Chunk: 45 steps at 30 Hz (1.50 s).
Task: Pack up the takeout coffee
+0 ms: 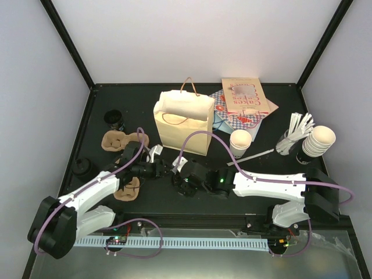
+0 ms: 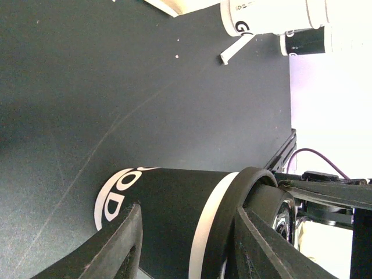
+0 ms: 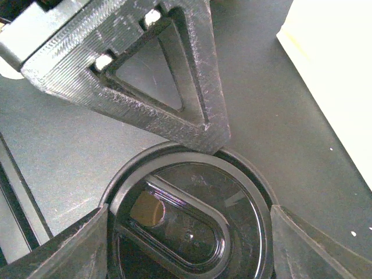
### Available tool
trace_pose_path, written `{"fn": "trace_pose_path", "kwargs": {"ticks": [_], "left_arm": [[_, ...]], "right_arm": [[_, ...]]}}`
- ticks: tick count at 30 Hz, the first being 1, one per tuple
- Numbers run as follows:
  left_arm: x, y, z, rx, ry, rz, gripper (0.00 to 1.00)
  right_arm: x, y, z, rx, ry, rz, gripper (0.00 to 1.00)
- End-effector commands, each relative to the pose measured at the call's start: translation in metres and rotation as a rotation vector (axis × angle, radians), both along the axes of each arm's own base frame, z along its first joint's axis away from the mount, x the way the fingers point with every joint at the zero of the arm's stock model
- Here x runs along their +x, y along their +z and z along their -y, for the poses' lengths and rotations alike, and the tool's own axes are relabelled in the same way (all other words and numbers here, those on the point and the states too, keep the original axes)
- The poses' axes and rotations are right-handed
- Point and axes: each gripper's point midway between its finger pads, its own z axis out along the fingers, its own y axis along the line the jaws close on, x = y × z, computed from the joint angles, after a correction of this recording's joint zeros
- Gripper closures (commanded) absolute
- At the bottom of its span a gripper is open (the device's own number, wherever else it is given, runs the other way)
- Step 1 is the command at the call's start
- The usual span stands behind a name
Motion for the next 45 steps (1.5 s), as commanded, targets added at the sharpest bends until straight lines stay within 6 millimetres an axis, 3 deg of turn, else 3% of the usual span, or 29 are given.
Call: {"fn": "trace_pose_path", "kwargs": {"ticks": [1, 7, 13, 18, 23, 26, 30, 39, 45], "left_arm": [[-0.006, -0.012, 0.002, 0.023, -0.044, -0.012, 0.54], [-0.009, -0.036, -0.010, 0.133, -0.019, -0.091, 0.55], [-0.009, -0.033, -0.008, 0.126, -0.021, -0.081, 0.55], [-0.003, -0.015, -0.005, 0.094, -0.019, -0.024, 0.55], [0.006, 0.017, 0.000, 0.052, -0.025, 0.037, 0.38], [0.008, 0.033, 0.001, 0.024, -0.025, 0.071, 0.31], [0.003, 0.040, 0.002, -0.013, -0.045, 0.081, 0.25], [-0.021, 0.017, 0.010, -0.066, -0.145, -0.013, 0.19], [-0.025, 0.008, 0.010, -0.038, -0.156, -0.025, 0.19]], "right_arm": [[-0.040, -0.072, 0.043, -0.264, 0.080, -0.200, 0.37], [-0.039, -0.069, 0.045, -0.233, 0.063, -0.229, 0.37], [-0.039, -0.067, 0.048, -0.218, 0.057, -0.247, 0.37], [-0.037, -0.060, 0.045, -0.209, 0.056, -0.236, 0.37], [-0.031, -0.045, 0.041, -0.190, 0.050, -0.206, 0.36], [-0.030, -0.048, 0.042, -0.200, 0.050, -0.204, 0.36], [-0.031, -0.052, 0.043, -0.204, 0.050, -0.212, 0.36], [-0.031, -0.054, 0.044, -0.203, 0.047, -0.211, 0.36], [-0.030, -0.051, 0.043, -0.195, 0.043, -0.206, 0.35]]}}
